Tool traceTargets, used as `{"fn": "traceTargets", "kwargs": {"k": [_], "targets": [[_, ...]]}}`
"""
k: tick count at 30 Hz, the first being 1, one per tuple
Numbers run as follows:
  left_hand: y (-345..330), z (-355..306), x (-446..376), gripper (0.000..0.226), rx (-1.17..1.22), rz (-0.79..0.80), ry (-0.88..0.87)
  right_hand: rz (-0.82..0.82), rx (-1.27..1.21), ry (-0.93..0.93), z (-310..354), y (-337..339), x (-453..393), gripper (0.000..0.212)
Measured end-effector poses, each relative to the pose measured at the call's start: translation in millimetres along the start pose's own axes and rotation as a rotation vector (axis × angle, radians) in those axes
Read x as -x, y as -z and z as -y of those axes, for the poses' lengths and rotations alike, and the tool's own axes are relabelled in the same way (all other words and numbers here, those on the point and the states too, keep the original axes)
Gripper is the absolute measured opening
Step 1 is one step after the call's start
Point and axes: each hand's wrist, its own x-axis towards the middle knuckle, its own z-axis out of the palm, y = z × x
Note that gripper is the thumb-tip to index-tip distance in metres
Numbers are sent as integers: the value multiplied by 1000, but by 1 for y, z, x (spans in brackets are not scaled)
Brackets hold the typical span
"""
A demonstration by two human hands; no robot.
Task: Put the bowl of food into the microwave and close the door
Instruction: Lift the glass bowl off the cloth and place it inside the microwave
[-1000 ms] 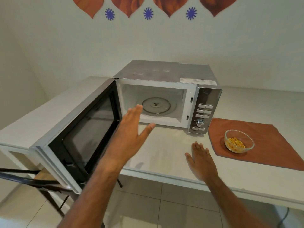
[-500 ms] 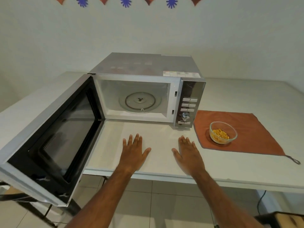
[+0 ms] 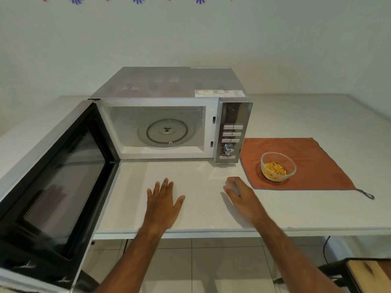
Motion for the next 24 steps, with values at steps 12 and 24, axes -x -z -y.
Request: {"fn": "traceTargets", "kwargs": {"k": [12, 24], "targets": [[24, -131, -6, 27, 758, 89, -134, -423, -49, -57, 0, 107, -2, 22], [-2, -231, -70, 50, 724, 352, -160, -516, -148, -412, -73, 152, -31, 47]]}}
